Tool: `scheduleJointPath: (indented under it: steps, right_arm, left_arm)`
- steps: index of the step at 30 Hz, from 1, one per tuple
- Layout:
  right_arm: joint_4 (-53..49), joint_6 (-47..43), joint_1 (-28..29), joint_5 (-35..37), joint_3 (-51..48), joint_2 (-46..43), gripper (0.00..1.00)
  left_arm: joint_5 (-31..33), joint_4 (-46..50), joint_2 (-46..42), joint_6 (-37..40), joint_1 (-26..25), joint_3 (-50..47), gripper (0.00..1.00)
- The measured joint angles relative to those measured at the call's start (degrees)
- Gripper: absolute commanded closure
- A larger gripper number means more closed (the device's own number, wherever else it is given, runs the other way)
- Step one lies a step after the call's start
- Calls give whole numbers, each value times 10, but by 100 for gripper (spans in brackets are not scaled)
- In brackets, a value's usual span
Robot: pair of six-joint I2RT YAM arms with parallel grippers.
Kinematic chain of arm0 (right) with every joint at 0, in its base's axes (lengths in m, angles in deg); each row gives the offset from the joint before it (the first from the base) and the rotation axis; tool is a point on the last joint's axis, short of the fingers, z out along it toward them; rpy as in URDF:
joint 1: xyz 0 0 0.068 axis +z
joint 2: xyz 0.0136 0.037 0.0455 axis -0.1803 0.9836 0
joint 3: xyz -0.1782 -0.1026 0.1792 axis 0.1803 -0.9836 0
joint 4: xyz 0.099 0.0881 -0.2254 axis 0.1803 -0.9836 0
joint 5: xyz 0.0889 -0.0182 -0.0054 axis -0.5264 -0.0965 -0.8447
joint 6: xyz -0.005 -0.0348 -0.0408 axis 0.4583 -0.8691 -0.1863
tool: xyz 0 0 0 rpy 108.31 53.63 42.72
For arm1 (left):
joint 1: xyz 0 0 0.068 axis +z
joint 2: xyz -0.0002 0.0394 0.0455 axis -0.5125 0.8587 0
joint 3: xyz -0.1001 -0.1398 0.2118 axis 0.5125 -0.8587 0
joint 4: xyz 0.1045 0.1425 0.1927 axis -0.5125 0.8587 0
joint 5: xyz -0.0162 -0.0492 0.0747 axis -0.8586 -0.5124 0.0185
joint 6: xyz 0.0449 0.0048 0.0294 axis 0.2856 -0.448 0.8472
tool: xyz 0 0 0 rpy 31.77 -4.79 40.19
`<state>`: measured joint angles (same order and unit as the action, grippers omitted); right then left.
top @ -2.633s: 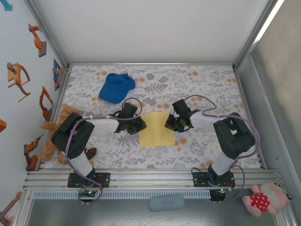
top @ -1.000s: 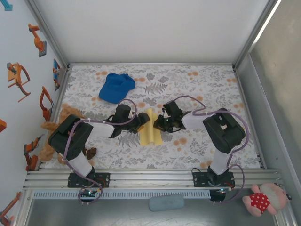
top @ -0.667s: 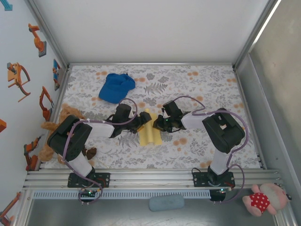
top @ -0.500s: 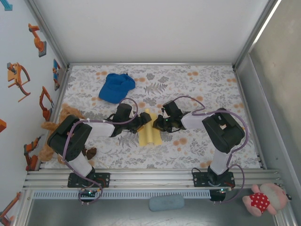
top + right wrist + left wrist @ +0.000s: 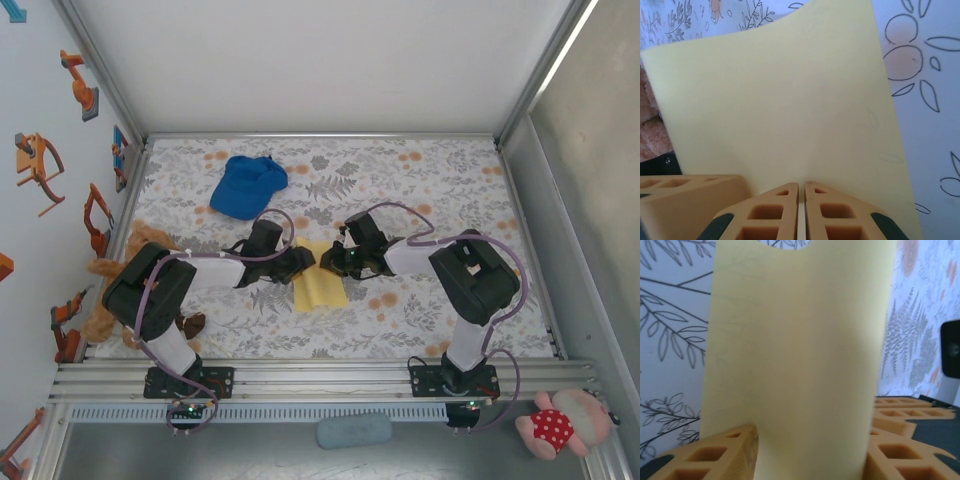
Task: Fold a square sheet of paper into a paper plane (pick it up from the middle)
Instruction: First fold in half a square sheet of paper at the center of the table.
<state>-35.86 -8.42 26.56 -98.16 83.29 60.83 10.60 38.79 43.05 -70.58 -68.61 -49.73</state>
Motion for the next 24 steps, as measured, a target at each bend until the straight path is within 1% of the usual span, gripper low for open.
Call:
scheduleJointPath:
  steps: [4,9,15,19,21,24]
  right_arm:
    - [-17,-10,0,12,-1,-13,86]
    - [-57,-46,-4,46,-4,-83,77]
    - [-61,-82,-38,55,-20,-182,57]
    - [-37,-90,-66,30,-28,-219,39]
    - [-19,-89,-75,12,-33,-230,34]
    - [8,-87,-80,-21,-33,-236,30]
  left_arm:
    - [5,27,-3,17,3,4,66]
    - [6,63,-39,47,16,5,73]
    - [-29,79,-137,86,47,12,74]
    - [-74,82,-187,99,72,34,74]
    - [-102,78,-202,99,87,44,75]
    - [-145,63,-217,93,110,49,75]
